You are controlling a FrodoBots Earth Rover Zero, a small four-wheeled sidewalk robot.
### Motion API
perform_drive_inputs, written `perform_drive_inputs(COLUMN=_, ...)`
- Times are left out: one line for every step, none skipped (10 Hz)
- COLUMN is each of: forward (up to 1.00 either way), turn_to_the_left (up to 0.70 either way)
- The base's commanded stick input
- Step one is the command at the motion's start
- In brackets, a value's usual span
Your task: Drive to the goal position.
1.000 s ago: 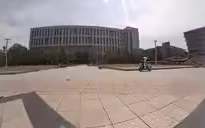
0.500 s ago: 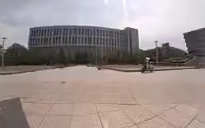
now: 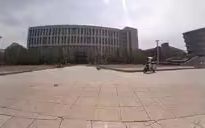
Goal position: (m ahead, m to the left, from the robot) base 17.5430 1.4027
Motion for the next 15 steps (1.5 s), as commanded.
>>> perform_drive_inputs(forward=1.0, turn_to_the_left=0.0)
perform_drive_inputs(forward=1.0, turn_to_the_left=0.0)
perform_drive_inputs(forward=1.0, turn_to_the_left=0.03)
perform_drive_inputs(forward=1.0, turn_to_the_left=0.21)
perform_drive_inputs(forward=1.0, turn_to_the_left=0.32)
perform_drive_inputs(forward=1.0, turn_to_the_left=0.34)
perform_drive_inputs(forward=1.0, turn_to_the_left=0.34)
perform_drive_inputs(forward=1.0, turn_to_the_left=0.34)
perform_drive_inputs(forward=1.0, turn_to_the_left=0.34)
perform_drive_inputs(forward=1.0, turn_to_the_left=0.34)
perform_drive_inputs(forward=1.0, turn_to_the_left=0.33)
perform_drive_inputs(forward=1.0, turn_to_the_left=0.31)
perform_drive_inputs(forward=1.0, turn_to_the_left=0.18)
perform_drive_inputs(forward=1.0, turn_to_the_left=0.0)
perform_drive_inputs(forward=1.0, turn_to_the_left=0.0)
